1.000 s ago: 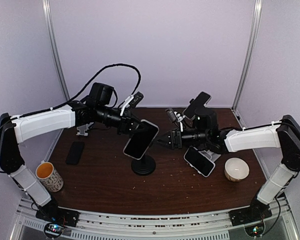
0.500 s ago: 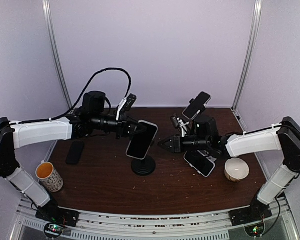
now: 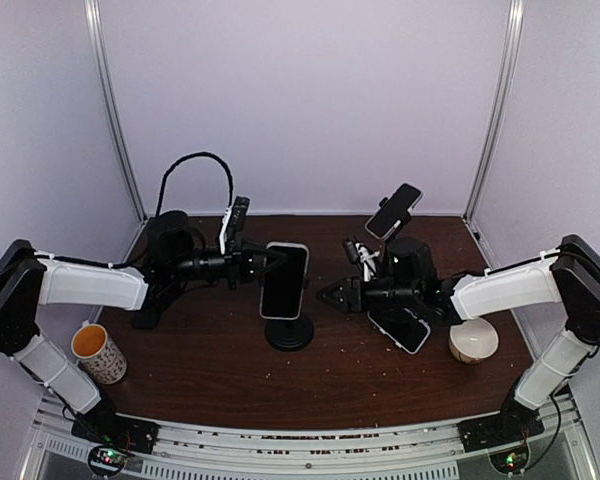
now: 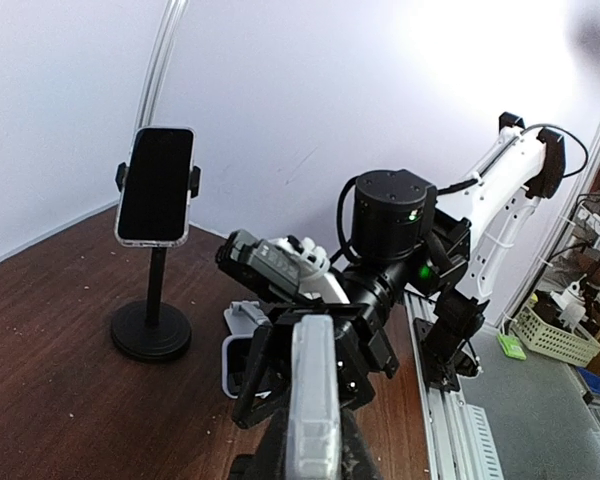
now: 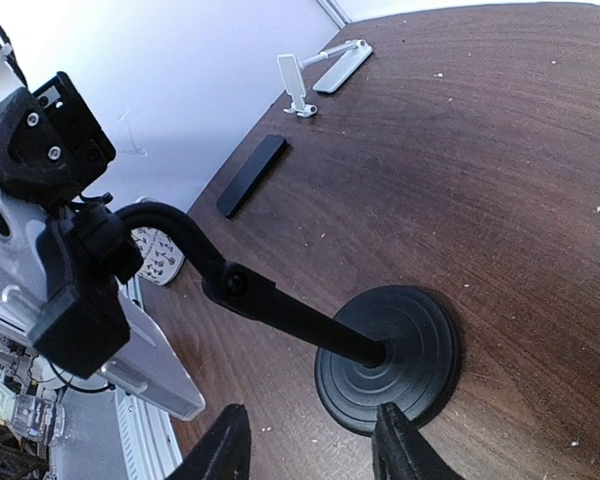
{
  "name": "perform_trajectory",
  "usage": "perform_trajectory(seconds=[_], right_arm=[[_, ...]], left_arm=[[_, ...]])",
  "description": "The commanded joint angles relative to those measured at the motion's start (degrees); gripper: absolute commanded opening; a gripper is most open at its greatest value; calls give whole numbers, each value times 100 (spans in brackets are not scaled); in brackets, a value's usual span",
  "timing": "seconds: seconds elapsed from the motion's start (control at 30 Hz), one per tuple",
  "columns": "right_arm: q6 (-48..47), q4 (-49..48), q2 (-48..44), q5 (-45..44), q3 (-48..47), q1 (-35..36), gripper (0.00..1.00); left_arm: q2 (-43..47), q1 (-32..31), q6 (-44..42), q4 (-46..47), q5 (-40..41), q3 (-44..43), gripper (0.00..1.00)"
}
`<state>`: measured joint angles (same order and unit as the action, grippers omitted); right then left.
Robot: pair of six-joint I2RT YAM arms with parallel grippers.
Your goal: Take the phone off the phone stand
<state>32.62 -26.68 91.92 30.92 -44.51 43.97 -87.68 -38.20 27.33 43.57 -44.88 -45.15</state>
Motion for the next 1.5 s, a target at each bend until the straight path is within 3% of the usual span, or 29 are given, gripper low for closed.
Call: perform_trajectory(seconds=[0.0,0.37,0.57,0.87,1.0,1.2,1.47], right_arm=[[-357,-3,-492,-213,88,-29,47],[-792,15,-981,194,50,-140,69],[-828,-91,-973,601,-69,-168,76],[-889,71,-909,926,-372,-246,86],[-968,179,-798,1173,-605,-266,89],[-1125,491,-559,1575,-1109,-265,89],[-1433,1158,-202,1966,-1875,-242,87]], left_arm=[[-77,-4,470,516,246,397,0],[-736,27,1506,1800,-64,590,0],[-542,28,1265,1244,-46,498,0],[268,30,175,-556,267,231,51],[656,31,-571,-1629,234,-64,65],[1343,37,-1592,-3078,294,-195,74],[2165,38,-1986,-2594,868,650,81]])
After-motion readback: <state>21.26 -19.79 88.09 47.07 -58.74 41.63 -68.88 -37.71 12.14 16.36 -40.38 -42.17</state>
